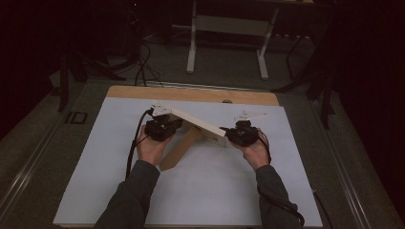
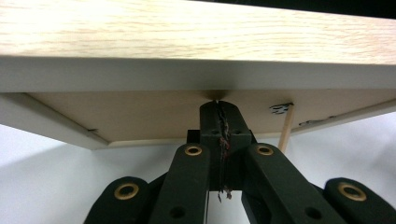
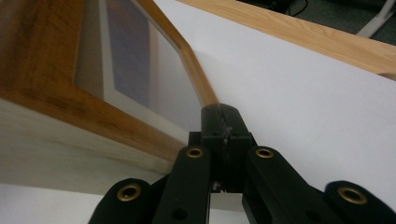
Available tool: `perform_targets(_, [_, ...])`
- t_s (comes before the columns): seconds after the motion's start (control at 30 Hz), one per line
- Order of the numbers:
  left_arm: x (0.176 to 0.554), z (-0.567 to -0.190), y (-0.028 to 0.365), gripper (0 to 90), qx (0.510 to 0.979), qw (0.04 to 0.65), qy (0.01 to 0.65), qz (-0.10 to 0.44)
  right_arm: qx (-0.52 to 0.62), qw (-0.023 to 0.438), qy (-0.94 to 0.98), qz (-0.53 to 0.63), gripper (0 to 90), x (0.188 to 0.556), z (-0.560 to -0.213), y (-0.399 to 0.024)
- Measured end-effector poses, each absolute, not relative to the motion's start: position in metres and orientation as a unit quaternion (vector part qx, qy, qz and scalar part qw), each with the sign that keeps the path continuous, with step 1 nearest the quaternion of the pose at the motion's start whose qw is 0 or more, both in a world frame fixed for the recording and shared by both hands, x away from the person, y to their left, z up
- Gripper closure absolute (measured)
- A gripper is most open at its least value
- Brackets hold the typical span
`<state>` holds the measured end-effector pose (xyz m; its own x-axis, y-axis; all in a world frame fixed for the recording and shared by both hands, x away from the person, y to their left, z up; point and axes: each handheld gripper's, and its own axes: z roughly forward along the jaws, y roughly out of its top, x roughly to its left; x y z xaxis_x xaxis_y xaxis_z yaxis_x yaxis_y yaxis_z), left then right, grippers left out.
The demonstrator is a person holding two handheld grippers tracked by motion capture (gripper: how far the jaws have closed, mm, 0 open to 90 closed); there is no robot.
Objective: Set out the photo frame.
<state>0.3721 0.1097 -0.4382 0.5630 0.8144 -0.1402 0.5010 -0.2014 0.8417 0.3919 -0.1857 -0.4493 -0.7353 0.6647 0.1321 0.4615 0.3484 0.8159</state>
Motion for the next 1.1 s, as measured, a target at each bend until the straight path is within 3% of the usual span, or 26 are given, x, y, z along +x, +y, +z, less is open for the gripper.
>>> perform_targets(1.1, [0.362,-0.429,0.085,90.0,0.774,0.464,0.397,0.167,0.333,0.109,0.814,0.463,89.9,0.383,-0.450,-0.182])
